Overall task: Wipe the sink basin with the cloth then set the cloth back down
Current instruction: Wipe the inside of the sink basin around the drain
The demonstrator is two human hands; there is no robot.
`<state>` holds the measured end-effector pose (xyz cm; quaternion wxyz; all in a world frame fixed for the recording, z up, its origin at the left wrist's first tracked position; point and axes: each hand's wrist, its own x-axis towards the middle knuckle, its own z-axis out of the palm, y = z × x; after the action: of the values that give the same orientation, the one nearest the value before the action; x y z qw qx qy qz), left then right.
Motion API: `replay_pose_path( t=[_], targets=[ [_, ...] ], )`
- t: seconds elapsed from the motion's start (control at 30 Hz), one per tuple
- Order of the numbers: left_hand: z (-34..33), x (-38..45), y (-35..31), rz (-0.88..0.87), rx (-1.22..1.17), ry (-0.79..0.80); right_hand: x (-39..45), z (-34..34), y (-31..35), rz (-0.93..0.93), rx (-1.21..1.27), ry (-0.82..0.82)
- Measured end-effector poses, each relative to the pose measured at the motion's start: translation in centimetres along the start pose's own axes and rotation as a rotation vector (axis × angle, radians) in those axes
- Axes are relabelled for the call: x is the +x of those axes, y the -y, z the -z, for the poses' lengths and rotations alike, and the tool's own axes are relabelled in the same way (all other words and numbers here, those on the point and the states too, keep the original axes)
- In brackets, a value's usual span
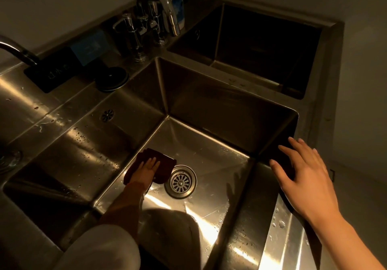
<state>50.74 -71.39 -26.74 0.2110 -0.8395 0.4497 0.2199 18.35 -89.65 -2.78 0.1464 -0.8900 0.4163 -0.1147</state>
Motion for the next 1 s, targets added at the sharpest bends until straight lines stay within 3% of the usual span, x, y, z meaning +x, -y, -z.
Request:
replay_pose_path(
  t=[0.6,1.0],
  targets=[
    [2.4,3.6,-1.4,-0.047,-0.008,-0.114,0.1,0.0,0.3,-0.019,0.006,-0.007],
    [4.0,5.8,-1.9,-0.034,-0.066,-0.088,0.2,-0.1,0.1,-0.006,0.012,-0.021]
  ],
)
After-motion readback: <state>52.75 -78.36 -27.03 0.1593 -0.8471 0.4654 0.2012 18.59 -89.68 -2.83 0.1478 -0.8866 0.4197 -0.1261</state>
